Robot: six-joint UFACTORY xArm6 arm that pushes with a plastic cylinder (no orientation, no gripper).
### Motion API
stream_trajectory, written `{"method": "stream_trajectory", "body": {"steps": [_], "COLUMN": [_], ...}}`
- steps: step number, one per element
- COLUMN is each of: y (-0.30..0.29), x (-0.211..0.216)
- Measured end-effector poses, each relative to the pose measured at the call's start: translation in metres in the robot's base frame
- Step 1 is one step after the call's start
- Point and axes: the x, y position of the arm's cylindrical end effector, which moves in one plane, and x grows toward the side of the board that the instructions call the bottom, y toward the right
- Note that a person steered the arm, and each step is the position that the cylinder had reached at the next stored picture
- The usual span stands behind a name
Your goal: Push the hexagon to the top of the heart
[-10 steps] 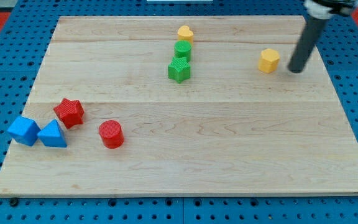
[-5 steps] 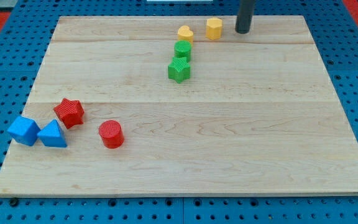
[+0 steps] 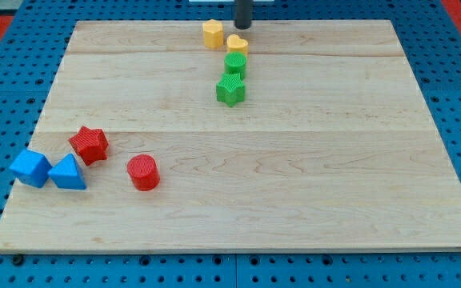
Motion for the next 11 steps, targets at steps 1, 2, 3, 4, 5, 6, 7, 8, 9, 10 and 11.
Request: {"method": "stream_trajectory", "body": {"steps": [1, 2, 3, 4, 5, 6, 7, 8, 9, 10, 11], "y": [-0.046, -0.142, -0.120, -0.083, -0.093, -0.079, -0.061, -0.044, -0.025, -0.062, -0.104], "x": [0.001, 0.000, 0.012, 0.025, 0.030, 0.046, 0.039, 0.037, 0.030, 0.065, 0.187]}}
